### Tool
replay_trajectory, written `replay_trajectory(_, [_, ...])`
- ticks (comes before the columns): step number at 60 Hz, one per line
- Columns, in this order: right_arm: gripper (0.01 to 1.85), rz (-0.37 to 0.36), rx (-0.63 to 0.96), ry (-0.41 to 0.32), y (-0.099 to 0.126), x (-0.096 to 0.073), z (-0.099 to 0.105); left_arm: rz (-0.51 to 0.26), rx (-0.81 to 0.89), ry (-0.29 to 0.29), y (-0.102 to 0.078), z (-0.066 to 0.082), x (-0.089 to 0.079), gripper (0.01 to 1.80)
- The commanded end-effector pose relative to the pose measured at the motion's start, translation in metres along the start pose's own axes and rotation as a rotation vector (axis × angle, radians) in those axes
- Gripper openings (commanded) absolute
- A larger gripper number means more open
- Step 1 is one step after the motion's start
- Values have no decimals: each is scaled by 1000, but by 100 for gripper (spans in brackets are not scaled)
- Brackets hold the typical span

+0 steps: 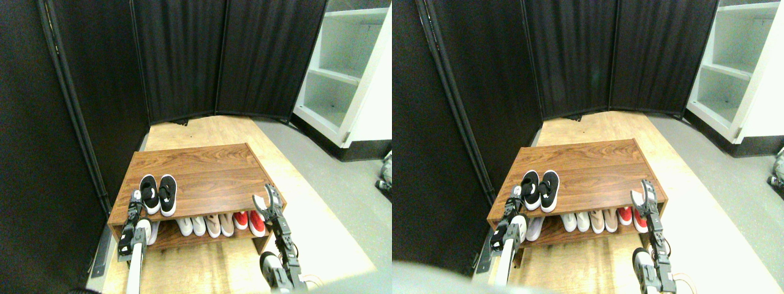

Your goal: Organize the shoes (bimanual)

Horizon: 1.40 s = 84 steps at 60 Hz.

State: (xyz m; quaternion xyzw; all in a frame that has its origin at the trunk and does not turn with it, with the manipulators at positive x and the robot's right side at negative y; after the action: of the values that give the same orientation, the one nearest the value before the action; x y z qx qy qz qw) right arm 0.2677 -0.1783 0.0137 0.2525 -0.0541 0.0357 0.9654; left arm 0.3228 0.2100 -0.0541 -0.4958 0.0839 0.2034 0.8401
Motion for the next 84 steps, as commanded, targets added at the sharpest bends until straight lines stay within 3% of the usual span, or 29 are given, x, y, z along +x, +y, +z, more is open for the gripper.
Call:
replay_trajectory(1, [37, 24, -7, -32, 2, 3, 3, -28, -6, 12, -12, -6, 8, 1])
replay_trajectory(21, [37, 19, -9, -32, -2, 5, 4, -8, 16, 69, -16, -15, 21, 1])
replay_trajectory(40, [36, 4, -2, -28, -5, 6, 2, -89, 79, 13, -1, 11, 10, 1])
replay_trajectory(46, [37, -3, -8, -23, -3, 5, 2, -131, 112, -10, 1, 23, -3, 1])
replay_trajectory(53, [37, -2, -8, -20, -2, 5, 0, -198, 88, 34, 1, 36, -24, 1])
replay_trajectory(63, [36, 13, -1, -21, -1, 5, -3, -241, 68, 19, 0, 47, -44, 1])
replay_trajectory(69, [36, 21, 5, -22, 2, 5, -3, -274, 45, 6, -2, 51, -54, 1])
replay_trajectory(75, [37, 13, -5, -12, 3, 3, -4, -325, 53, 50, -4, 53, -68, 1])
replay_trajectory(84, [37, 7, -5, -9, 4, 2, -7, -323, 15, 60, -6, 52, -84, 1])
